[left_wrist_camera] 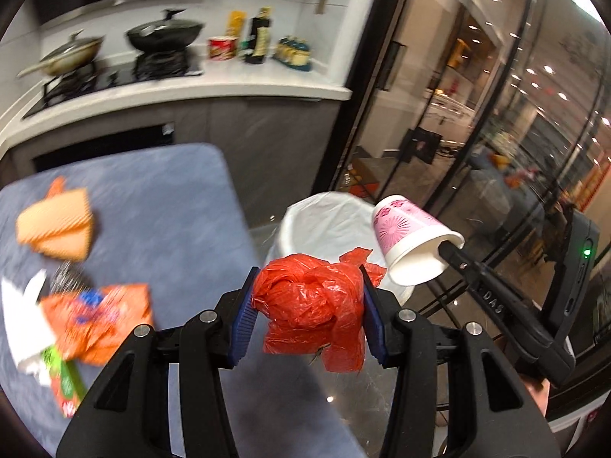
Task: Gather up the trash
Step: 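Carry the red bag and pink cup over the bin and open both grippers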
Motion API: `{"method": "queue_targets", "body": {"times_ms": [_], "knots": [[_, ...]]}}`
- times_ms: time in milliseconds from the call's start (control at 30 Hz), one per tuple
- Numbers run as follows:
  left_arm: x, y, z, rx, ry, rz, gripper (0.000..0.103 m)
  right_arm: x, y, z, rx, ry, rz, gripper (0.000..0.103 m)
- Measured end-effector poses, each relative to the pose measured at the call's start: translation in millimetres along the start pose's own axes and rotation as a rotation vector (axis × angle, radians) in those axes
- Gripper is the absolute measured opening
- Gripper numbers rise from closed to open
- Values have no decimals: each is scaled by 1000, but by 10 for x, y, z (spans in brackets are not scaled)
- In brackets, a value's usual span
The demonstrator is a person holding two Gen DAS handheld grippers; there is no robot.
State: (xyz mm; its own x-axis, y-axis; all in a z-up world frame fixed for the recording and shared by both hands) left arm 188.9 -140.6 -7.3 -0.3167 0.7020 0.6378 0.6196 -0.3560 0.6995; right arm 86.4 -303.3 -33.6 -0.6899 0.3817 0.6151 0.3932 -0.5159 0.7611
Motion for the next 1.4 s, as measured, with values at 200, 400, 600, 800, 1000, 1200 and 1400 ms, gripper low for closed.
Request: {"method": "queue_targets", "body": {"times_ms": [200,400,600,800,1000,1200,1400], "knots": [[-425,204,-283,-94,-61,12,46,-196,191,-238,-32,-56,-9,3],[-791,278,-337,-114,-72,48,46,-373,313,-351,-38,-93,-4,3],[-980,296,-381,-119,-68,63,46,-522,330,-370,-31,-119,9,3],[-1091,294,-408,-115,-64,74,46,-623,361,-383,-15,-139,25,3],[-1152,317,-442,-114,-55,75,49,-657,400,-348,2,-149,19,12],[-1134,351,-442,-118,-26,51,66,-608,425,-332,6,-151,-2,28],[-1132,395,-464,-132,-16,39,69,-538,467,-319,14,-154,-26,34]]}}
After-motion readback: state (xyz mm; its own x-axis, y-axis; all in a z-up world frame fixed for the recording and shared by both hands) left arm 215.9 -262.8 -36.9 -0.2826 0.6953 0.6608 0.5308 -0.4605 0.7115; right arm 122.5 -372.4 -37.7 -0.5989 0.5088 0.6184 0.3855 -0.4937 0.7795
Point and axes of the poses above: each gripper's, at about its wrist camera, not at the fingertips, and x roughly against the way its jaws point, z to its left, y to its top, the point moved 6 cm from there along -x, roughly the way its jaws point, and after that the axes turned 8 degrees about -y, right-handed, at the moved point
